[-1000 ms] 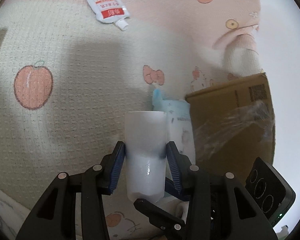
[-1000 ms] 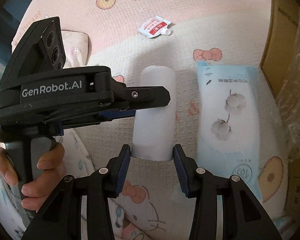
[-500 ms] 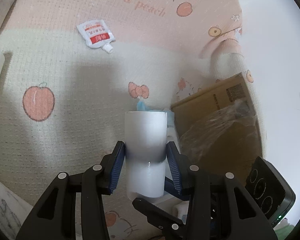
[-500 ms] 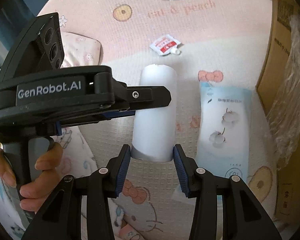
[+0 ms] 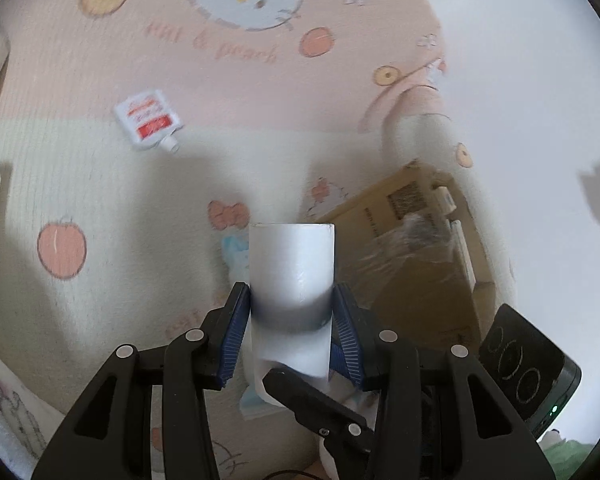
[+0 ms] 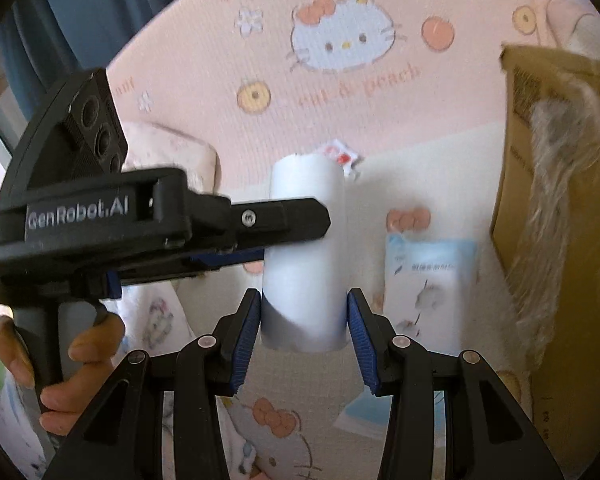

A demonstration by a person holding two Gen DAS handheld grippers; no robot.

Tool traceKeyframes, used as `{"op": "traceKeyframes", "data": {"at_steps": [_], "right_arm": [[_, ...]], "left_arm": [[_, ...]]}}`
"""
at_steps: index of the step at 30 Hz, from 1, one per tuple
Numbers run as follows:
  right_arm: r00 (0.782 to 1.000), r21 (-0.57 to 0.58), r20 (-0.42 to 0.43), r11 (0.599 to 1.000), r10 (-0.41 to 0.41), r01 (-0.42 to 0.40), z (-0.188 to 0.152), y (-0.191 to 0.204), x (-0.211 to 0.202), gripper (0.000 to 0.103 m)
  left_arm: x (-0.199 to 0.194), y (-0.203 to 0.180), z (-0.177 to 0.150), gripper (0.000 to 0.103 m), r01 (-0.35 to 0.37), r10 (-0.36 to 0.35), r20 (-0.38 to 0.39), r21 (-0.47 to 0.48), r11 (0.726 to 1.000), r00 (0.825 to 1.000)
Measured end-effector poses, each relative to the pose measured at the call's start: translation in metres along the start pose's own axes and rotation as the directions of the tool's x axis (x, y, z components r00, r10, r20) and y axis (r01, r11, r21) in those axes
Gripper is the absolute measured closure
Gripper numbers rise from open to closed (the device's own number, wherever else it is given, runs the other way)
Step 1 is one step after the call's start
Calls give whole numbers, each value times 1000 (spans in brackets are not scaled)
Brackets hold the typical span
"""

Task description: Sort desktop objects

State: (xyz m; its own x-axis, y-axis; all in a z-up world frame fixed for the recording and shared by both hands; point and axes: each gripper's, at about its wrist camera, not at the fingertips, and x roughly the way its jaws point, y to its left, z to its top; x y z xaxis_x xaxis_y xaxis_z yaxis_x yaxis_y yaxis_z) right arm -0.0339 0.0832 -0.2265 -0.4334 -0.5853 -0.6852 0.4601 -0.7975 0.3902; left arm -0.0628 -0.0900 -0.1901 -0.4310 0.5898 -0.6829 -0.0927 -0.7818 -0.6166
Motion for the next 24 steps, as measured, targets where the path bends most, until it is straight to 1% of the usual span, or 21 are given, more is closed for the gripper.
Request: {"op": "traceKeyframes", "data": {"at_steps": [5, 7, 10, 13, 17, 20, 24], "right_arm": [[997, -4, 73, 1000, -2, 2, 9, 1, -28, 62], [995, -13, 98, 1000, -9, 11, 14, 0, -36, 62], [990, -19, 137, 999, -26, 29, 16, 3, -60, 62], [984, 25, 176, 999, -32, 28, 28, -9, -69, 62], [975, 39, 210, 997, -75, 68, 39, -22, -86, 62], [966, 63, 234, 993, -108, 96, 42, -32, -106, 62], [958, 99, 242, 986, -152, 131, 47, -46, -118, 62]], "left_arm": [[-9, -27, 7, 56, -3, 1, 32, 53, 999, 999], [-12, -39, 10, 56, 9, -12, 40, 70, 998, 999], [-15, -57, 15, 56, 28, -34, 52, 102, 994, 998], [-14, -79, 21, 56, 37, -47, 61, 150, 988, 997], [-4, -108, 31, 56, 59, -68, 44, 195, 979, 997], [6, -130, 37, 56, 78, -85, 22, 216, 973, 996], [20, -156, 42, 56, 87, -92, 3, 276, 957, 996]]}}
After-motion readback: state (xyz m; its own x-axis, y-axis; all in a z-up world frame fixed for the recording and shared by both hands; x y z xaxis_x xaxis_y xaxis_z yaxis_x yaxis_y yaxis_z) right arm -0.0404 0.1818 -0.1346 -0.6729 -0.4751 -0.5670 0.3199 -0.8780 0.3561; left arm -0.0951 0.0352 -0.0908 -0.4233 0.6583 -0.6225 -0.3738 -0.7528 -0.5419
